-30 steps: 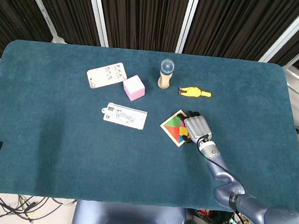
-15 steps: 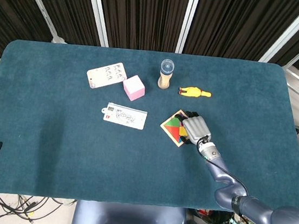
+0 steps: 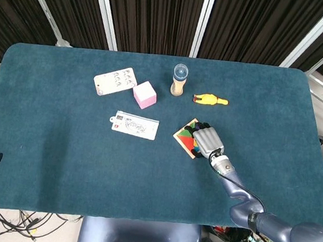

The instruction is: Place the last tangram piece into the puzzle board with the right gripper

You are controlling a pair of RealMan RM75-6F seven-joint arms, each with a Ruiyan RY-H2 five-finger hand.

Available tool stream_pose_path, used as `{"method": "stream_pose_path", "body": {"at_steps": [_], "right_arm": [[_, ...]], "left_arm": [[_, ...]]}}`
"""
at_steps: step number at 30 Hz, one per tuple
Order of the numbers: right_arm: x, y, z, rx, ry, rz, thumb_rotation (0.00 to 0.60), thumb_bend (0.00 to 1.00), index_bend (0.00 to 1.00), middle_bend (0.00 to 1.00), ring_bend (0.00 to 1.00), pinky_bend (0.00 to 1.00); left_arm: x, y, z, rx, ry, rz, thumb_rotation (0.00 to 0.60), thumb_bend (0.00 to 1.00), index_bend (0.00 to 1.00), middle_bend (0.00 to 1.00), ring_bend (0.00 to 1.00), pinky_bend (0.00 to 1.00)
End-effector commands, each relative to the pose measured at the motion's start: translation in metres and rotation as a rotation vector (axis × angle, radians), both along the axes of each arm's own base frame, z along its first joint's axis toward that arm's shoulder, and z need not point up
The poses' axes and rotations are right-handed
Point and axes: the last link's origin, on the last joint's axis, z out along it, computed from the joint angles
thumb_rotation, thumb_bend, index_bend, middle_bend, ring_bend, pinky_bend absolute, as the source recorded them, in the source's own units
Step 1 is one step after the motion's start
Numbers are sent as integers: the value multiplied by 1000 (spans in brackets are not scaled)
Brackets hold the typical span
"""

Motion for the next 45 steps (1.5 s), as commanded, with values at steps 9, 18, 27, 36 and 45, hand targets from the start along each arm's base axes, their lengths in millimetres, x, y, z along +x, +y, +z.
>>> {"method": "stream_pose_path", "body": {"at_steps": [9,18,27,36,45], "right_arm": [[-7,2,0,6,9,-16,600,232,216,376,144,174],[-6,2,7,-10,-12,-12,600,232,216,376,144,173],[-18,19,59,-104,-65,-28,600,186,216,221,121,173],[-62,89,147,-256,-89,-122,600,153,216,145,65,173],[-104,152,195,-422,6,-124,600,153,216,127,52,173]], "left_arm": [[-1,-1,0,2,1,0,600,284,20,0,0,0],[0,0,0,4,1,-1,600,284,21,0,0,0],[0,1,1,4,0,-5,600,284,21,0,0,0],[3,-1,0,11,-2,-23,600,284,21,0,0,0],[7,-2,1,21,-17,-42,600,284,21,0,0,0]]}}
